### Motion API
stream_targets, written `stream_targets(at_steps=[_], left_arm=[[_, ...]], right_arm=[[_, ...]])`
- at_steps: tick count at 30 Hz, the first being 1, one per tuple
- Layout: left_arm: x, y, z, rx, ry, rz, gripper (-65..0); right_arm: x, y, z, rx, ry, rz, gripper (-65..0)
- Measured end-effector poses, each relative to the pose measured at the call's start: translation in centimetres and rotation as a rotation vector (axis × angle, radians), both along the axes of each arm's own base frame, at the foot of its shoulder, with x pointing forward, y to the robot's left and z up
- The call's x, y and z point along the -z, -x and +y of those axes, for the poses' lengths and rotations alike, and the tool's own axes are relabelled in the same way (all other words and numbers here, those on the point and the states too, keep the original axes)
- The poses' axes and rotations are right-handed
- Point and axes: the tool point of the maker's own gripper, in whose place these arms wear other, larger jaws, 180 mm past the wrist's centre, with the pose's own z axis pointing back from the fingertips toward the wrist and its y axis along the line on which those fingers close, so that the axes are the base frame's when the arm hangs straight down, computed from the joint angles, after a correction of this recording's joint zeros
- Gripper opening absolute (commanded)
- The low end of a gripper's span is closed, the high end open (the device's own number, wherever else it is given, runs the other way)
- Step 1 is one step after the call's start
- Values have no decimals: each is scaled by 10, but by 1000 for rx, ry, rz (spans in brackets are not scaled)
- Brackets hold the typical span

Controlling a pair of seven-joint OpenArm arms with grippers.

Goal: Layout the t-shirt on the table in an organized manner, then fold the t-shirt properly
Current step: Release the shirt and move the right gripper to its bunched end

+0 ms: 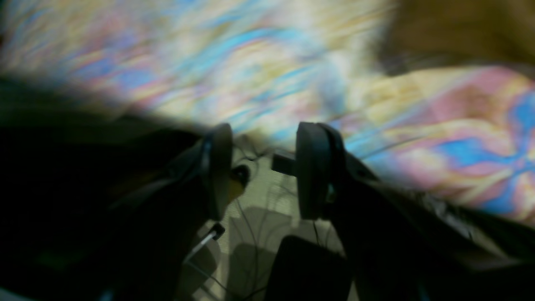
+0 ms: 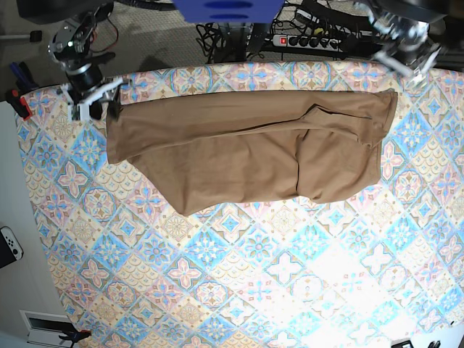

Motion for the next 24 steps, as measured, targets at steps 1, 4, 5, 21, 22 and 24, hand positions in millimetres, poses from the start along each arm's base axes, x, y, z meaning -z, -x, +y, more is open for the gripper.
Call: stream_targets(at_steps=[1, 4, 5, 21, 22, 24], left_arm=[[-5, -4, 1, -3, -1, -25, -399], [-18, -29, -6, 30, 22, -136, -399], [-25, -36, -7, 35, 20, -174, -400], [-79, -110, 5, 17, -83, -353, -400], [-82, -119, 2, 31, -83, -366, -400], [-84, -134, -9, 81, -82, -367, -401]], right_arm=[[-1, -2, 0, -1, -1, -8, -387], [-8, -10, 1, 1, -7, -45, -387], [-8, -10, 1, 0, -9, -46, -387], [-35, -53, 42, -150, 0, -133, -392], [-41, -64, 47, -168, -4, -155, -392], [-49, -81, 50, -190, 12, -154, -392]])
